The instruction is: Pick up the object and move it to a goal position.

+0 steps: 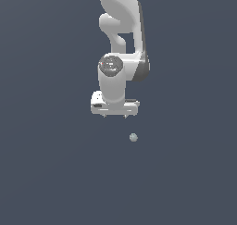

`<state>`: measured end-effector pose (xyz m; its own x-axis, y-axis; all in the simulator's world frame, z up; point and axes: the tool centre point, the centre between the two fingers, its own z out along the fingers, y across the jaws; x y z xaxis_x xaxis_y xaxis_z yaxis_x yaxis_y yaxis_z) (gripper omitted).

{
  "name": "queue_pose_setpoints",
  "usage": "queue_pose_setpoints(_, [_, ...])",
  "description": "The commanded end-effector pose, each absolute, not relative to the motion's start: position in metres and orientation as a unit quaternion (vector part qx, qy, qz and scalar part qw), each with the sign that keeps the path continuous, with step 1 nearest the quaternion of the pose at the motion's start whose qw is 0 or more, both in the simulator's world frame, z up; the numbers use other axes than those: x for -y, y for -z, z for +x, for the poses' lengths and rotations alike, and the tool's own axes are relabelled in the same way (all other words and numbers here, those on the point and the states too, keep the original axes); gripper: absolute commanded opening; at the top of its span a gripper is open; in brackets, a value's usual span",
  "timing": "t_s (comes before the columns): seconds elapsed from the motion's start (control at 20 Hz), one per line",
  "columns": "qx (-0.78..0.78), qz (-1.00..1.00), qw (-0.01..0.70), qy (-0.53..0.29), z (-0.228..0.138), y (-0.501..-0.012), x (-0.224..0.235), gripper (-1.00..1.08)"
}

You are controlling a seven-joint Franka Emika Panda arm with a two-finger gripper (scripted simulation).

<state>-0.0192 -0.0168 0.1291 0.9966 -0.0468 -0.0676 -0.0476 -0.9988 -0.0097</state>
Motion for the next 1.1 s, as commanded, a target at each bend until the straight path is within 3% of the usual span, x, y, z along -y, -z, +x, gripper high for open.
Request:
queue_pose_setpoints(0.0, [-0.024, -0.999, 0.006, -0.034, -0.019, -0.129, 0.017, 1.0])
queue_pose_setpoints(0.65, [0.0, -0.999, 0.003, -0.048, -0.022, -0.122, 0.007, 1.0])
queue_pose_setpoints(1.05, [0.014, -0.999, 0.001, -0.037, -0.004, -0.111, -0.012, 1.0])
